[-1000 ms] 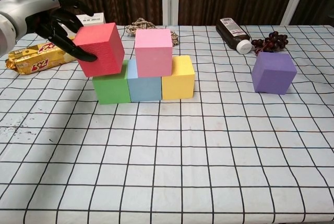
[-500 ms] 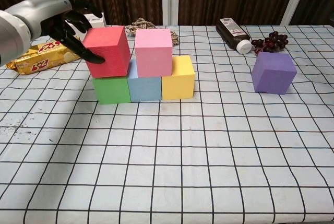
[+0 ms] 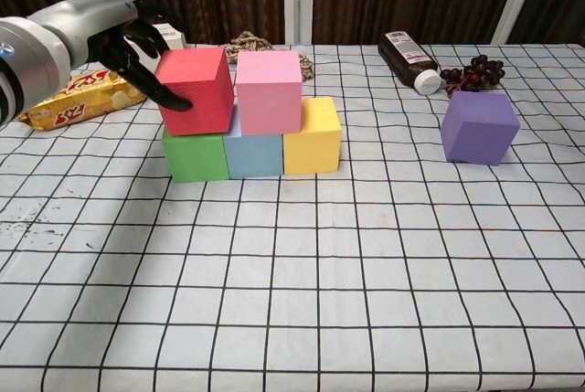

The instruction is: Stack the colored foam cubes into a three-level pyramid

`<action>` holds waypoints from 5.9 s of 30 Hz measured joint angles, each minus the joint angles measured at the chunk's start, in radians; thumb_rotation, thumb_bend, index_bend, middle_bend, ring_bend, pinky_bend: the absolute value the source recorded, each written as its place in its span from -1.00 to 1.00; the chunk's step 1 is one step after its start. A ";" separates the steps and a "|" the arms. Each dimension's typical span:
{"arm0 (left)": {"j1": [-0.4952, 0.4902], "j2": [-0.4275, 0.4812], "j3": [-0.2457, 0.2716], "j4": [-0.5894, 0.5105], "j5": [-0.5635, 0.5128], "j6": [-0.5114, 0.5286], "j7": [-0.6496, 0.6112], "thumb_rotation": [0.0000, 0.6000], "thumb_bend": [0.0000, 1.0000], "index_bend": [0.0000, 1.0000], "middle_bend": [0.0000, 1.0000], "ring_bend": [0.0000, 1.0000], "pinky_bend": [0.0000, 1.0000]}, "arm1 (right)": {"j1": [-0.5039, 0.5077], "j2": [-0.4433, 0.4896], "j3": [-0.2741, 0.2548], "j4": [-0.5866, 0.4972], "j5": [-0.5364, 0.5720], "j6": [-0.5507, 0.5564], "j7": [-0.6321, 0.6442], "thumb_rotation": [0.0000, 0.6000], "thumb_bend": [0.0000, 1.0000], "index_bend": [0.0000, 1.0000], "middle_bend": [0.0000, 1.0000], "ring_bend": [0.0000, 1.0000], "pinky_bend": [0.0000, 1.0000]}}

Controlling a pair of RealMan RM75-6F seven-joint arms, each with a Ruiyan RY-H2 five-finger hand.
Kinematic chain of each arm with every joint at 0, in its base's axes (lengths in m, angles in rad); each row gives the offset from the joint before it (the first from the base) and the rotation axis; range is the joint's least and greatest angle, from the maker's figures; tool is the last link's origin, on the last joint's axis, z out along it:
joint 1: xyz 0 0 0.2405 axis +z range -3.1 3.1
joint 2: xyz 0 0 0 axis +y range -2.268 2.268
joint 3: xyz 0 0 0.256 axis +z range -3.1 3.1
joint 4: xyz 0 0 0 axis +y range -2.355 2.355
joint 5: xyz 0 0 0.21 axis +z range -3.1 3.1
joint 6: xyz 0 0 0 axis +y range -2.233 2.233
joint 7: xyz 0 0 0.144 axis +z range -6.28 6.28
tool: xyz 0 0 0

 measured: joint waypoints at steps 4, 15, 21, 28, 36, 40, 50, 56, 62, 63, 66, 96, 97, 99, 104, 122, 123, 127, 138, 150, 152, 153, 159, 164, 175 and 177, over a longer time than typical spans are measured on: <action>-0.003 -0.002 0.003 0.004 -0.004 -0.003 0.001 1.00 -0.83 -0.63 0.15 -0.52 -0.58 | -0.002 0.000 0.002 0.005 -0.004 -0.007 0.008 1.00 -1.00 -1.00 -0.58 -0.94 -1.00; -0.001 -0.005 0.007 0.009 0.006 -0.004 -0.021 1.00 -0.82 -0.66 -0.03 -0.52 -0.56 | -0.009 -0.004 0.004 0.019 -0.015 -0.019 0.023 1.00 -1.00 -1.00 -0.58 -0.94 -1.00; 0.000 -0.007 0.009 0.012 0.011 -0.006 -0.030 1.00 -0.83 -0.67 -0.10 -0.52 -0.55 | -0.010 -0.004 0.008 0.017 -0.011 -0.019 0.017 1.00 -1.00 -1.00 -0.58 -0.94 -1.00; 0.004 0.000 0.012 0.009 0.021 -0.012 -0.043 1.00 -0.86 -0.70 -0.17 -0.53 -0.55 | -0.012 -0.006 0.009 0.019 -0.007 -0.022 0.013 1.00 -1.00 -1.00 -0.58 -0.94 -1.00; 0.007 0.008 0.014 -0.004 0.024 -0.018 -0.052 1.00 -0.88 -0.72 -0.26 -0.57 -0.56 | -0.013 -0.005 0.012 0.018 -0.005 -0.023 0.012 1.00 -1.00 -1.00 -0.58 -0.94 -1.00; 0.005 0.005 0.014 0.002 0.026 -0.017 -0.054 1.00 -0.88 -0.72 -0.31 -0.59 -0.57 | -0.014 -0.005 0.013 0.016 -0.006 -0.021 0.010 1.00 -1.00 -1.00 -0.58 -0.94 -1.00; 0.007 0.004 0.020 0.005 0.027 -0.027 -0.064 1.00 -0.88 -0.74 -0.40 -0.63 -0.57 | -0.017 -0.004 0.012 0.023 -0.005 -0.030 0.014 1.00 -1.00 -1.00 -0.58 -0.94 -1.00; 0.010 0.014 0.021 -0.007 0.048 -0.024 -0.072 1.00 -0.88 -0.75 -0.45 -0.67 -0.58 | -0.018 -0.007 0.013 0.025 -0.007 -0.029 0.017 1.00 -1.00 -1.00 -0.58 -0.94 -1.00; 0.028 0.071 0.030 -0.071 0.061 -0.006 -0.058 1.00 -0.88 -0.77 -0.56 -0.76 -0.63 | -0.011 -0.001 0.022 0.013 -0.009 -0.036 0.019 1.00 -1.00 -1.00 -0.58 -0.94 -1.00; 0.035 0.087 0.034 -0.086 0.063 -0.003 -0.057 1.00 -0.88 -0.77 -0.57 -0.77 -0.64 | -0.008 0.001 0.025 0.009 -0.008 -0.038 0.017 1.00 -1.00 -1.00 -0.58 -0.94 -1.00; 0.066 0.150 0.049 -0.130 0.072 0.002 -0.068 1.00 -0.88 -0.77 -0.61 -0.79 -0.65 | 0.010 0.006 0.037 -0.009 -0.003 -0.049 0.006 1.00 -1.00 -1.00 -0.58 -0.94 -1.00; 0.461 0.449 0.354 0.331 0.745 0.058 -0.914 1.00 -1.00 -0.76 -0.76 -0.99 -0.80 | 0.750 -0.626 0.131 0.171 0.719 0.054 -0.676 1.00 -1.00 -1.00 -0.81 -1.00 -1.00; 0.465 0.452 0.356 0.332 0.751 0.062 -0.918 1.00 -1.00 -0.76 -0.76 -1.00 -0.80 | 0.762 -0.646 0.133 0.187 0.731 0.064 -0.687 1.00 -1.00 -1.00 -0.81 -1.00 -1.00; 0.472 0.457 0.358 0.332 0.764 0.066 -0.926 1.00 -1.00 -0.77 -0.76 -1.00 -0.80 | 0.774 -0.672 0.133 0.212 0.743 0.074 -0.701 1.00 -1.00 -1.00 -0.80 -1.00 -1.00; 0.479 0.462 0.360 0.335 0.780 0.062 -0.939 1.00 -1.00 -0.77 -0.76 -1.00 -0.80 | 0.804 -0.742 0.144 0.273 0.788 0.082 -0.726 1.00 -1.00 -1.00 -0.73 -1.00 -1.00; 0.493 0.454 0.365 0.370 0.819 0.040 -0.948 1.00 -1.00 -0.76 -0.76 -0.99 -0.80 | 0.844 -0.875 0.184 0.400 0.781 0.144 -0.800 1.00 -1.00 -1.00 -0.38 -1.00 -1.00; 0.493 0.453 0.364 0.371 0.820 0.040 -0.944 1.00 -1.00 -0.77 -0.76 -0.99 -0.80 | 0.846 -0.878 0.187 0.405 0.784 0.142 -0.805 1.00 -1.00 -1.00 -0.38 -1.00 -1.00; 0.497 0.449 0.361 0.375 0.822 0.039 -0.943 1.00 -1.00 -0.77 -0.76 -1.00 -0.80 | 0.846 -0.892 0.192 0.418 0.782 0.144 -0.819 1.00 -0.99 -1.00 -0.34 -0.99 -1.00; 0.503 0.442 0.356 0.393 0.823 0.034 -0.957 1.00 -1.00 -0.76 -0.76 -0.99 -0.80 | 0.835 -0.911 0.207 0.442 0.739 0.166 -0.831 1.00 -0.76 -1.00 -0.23 -0.90 -1.00; 0.505 0.443 0.351 0.394 0.828 0.030 -0.970 1.00 -1.00 -0.77 -0.76 -0.99 -0.80 | 0.813 -0.901 0.229 0.439 0.673 0.127 -0.798 1.00 -0.70 -1.00 -0.17 -0.86 -1.00; 0.506 0.443 0.351 0.395 0.829 0.028 -0.972 1.00 -1.00 -0.77 -0.76 -0.99 -0.80 | 0.806 -0.885 0.229 0.438 0.663 0.095 -0.785 1.00 -0.70 -1.00 -0.17 -0.86 -1.00; 0.506 0.443 0.350 0.395 0.829 0.027 -0.973 1.00 -1.00 -0.77 -0.76 -0.99 -0.80 | 0.802 -0.877 0.229 0.438 0.659 0.078 -0.779 1.00 -0.70 -1.00 -0.17 -0.86 -1.00; 0.503 0.439 0.349 0.398 0.830 0.019 -0.971 1.00 -1.00 -0.77 -0.76 -1.00 -0.80 | 0.785 -0.823 0.220 0.459 0.613 -0.055 -0.724 1.00 -0.70 -1.00 -0.17 -0.86 -1.00; 0.503 0.435 0.351 0.399 0.833 0.015 -0.967 1.00 -1.00 -0.76 -0.76 -0.99 -0.80 | 0.780 -0.795 0.187 0.500 0.561 -0.130 -0.683 1.00 -0.70 -1.00 -0.17 -0.86 -1.00; 0.504 0.433 0.352 0.401 0.836 0.011 -0.974 1.00 -1.00 -0.77 -0.76 -0.99 -0.80 | 0.784 -0.788 0.154 0.510 0.548 -0.133 -0.659 1.00 -0.70 -1.00 -0.17 -0.86 -1.00; 0.503 0.433 0.352 0.399 0.836 0.009 -0.975 1.00 -1.00 -0.77 -0.76 -0.99 -0.80 | 0.785 -0.784 0.150 0.505 0.554 -0.129 -0.663 1.00 -0.70 -1.00 -0.17 -0.86 -1.00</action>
